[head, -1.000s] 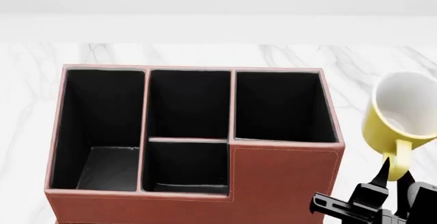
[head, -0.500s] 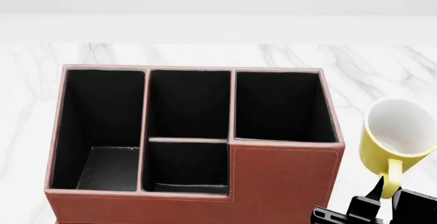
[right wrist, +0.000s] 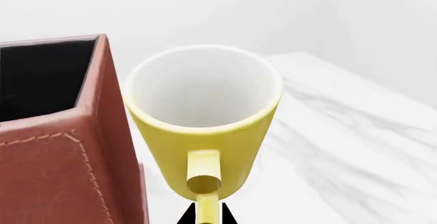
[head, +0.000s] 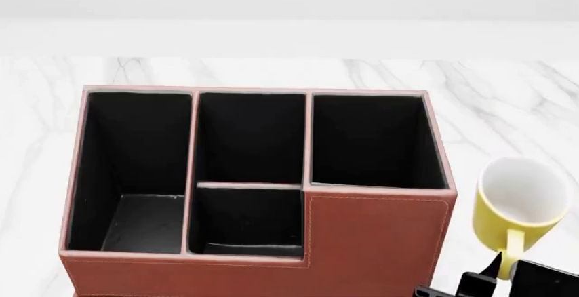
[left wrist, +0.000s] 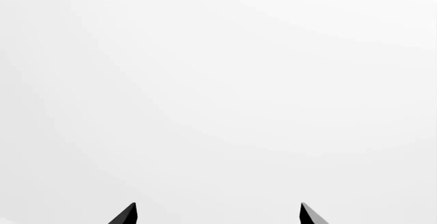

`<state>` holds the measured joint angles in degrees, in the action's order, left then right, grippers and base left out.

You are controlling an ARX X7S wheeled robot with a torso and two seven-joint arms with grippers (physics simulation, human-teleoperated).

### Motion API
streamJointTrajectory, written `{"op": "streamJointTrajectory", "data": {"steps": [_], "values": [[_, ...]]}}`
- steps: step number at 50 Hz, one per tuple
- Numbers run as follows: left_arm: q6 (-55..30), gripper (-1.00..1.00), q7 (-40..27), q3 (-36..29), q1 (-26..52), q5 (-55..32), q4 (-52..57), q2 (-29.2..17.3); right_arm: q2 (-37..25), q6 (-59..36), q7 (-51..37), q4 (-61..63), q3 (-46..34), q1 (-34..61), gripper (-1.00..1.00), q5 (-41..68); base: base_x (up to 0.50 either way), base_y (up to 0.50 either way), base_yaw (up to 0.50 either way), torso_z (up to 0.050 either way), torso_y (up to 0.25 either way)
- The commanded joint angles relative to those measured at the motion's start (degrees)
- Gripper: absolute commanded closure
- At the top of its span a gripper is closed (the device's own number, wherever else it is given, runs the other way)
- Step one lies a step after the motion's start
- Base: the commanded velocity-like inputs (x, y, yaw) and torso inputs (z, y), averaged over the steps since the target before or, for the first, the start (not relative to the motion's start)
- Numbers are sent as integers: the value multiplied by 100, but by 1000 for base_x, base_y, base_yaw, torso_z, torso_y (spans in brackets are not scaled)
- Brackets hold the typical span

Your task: Pick up the yellow and white mug and place it to the right of the caddy.

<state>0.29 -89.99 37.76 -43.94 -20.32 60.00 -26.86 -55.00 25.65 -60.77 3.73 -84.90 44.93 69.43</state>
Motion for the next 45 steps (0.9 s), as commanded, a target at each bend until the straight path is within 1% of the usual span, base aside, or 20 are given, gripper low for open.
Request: {"op": "streamJointTrajectory", "data": {"steps": [1,45], "values": [[-27,-100,0,-20,28,12,0,-17,159,10,172,-300,70,-42,100,-9,0,0,0,0,0],[37,-100,0,27,-46,-24,0,-18,796,62,912,-1530,174,-479,100,568,0,0,0,0,1]]}}
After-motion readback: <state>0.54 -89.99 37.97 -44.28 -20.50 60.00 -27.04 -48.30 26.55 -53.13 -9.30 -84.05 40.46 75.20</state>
